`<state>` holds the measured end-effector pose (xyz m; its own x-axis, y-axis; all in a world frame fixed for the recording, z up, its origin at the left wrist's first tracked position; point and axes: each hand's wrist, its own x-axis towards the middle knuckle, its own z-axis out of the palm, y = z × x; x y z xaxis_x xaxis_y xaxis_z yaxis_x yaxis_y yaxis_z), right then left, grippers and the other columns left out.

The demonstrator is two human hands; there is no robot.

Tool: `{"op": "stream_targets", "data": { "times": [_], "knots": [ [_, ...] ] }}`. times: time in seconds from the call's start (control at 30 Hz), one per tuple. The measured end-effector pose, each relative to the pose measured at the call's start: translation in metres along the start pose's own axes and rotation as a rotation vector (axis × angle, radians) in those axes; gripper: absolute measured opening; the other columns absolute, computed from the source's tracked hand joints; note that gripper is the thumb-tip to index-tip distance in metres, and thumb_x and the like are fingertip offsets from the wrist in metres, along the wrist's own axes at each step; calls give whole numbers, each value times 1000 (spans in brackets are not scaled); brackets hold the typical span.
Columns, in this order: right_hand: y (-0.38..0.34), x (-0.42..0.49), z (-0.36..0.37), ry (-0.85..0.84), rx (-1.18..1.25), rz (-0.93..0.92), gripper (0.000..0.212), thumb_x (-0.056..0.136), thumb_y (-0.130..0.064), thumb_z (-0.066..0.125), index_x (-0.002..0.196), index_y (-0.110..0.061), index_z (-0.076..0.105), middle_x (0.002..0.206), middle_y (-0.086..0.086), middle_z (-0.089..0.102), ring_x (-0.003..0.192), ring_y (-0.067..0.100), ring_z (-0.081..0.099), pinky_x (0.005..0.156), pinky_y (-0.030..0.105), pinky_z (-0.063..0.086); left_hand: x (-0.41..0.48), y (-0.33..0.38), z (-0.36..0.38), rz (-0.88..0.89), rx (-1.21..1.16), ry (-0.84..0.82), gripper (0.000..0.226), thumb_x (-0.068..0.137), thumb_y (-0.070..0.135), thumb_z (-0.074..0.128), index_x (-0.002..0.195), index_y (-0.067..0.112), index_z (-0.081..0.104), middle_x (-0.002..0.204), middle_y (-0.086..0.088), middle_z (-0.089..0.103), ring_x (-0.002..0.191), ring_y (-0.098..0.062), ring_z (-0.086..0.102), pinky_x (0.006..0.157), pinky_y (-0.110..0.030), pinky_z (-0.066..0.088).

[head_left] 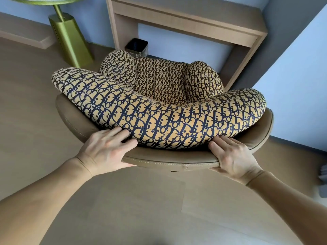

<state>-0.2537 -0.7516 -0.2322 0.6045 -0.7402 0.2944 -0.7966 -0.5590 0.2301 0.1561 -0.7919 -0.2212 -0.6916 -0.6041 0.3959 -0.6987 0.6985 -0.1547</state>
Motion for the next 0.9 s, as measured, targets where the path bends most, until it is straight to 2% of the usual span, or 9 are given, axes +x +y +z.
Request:
{"op": "stream_targets", "data": {
  "times": [0.37, 0.47, 0.53, 0.57, 0.7, 0.9],
  "knots": [
    [79, 85, 47, 8, 5, 34, 53, 86, -64, 61, 99, -15, 48, 87, 1, 54, 73, 25, 54, 63, 36, 55, 87, -82, 51, 27, 12, 21, 70, 66, 74, 82, 91, 19, 47, 77, -4, 54, 69, -26, 55, 50, -34, 48],
    [96, 111, 59, -3, -21, 38, 65, 71, -60, 82, 100, -14, 48, 86, 2, 55, 73, 23, 52, 62, 36, 57, 110, -108, 65, 33, 10, 30, 70, 66, 74, 82, 90, 19, 45, 76, -4, 53, 68, -27, 55, 50, -34, 48],
    [109, 130, 69, -3, -21, 45, 71, 63, -58, 89, 100, -14, 47, 86, 2, 54, 72, 23, 52, 61, 35, 55, 124, -126, 76, 31, 16, 29, 69, 66, 73, 82, 89, 18, 47, 77, -4, 54, 68, -28, 56, 49, -35, 50],
    [115, 137, 73, 3, -22, 42, 69, 66, -59, 87, 99, -14, 47, 86, 2, 54, 73, 23, 52, 61, 35, 55, 131, -133, 80, 31, 20, 28, 69, 66, 73, 82, 89, 18, 49, 77, -5, 54, 68, -28, 56, 49, -36, 50],
    [145, 165, 90, -12, -21, 32, 56, 79, -65, 58, 100, -14, 46, 87, 2, 56, 73, 25, 55, 61, 36, 56, 162, -159, 99, 22, 33, 9, 68, 64, 72, 83, 88, 17, 53, 78, -5, 55, 69, -27, 56, 49, -36, 50],
    [171, 193, 103, -4, 18, 82, 54, 84, -65, 53, 99, -13, 47, 85, 5, 57, 72, 28, 56, 60, 38, 55, 194, -184, 121, 34, 41, 24, 67, 68, 72, 81, 91, 18, 48, 79, -4, 53, 70, -28, 55, 52, -36, 49]
  ]
}}
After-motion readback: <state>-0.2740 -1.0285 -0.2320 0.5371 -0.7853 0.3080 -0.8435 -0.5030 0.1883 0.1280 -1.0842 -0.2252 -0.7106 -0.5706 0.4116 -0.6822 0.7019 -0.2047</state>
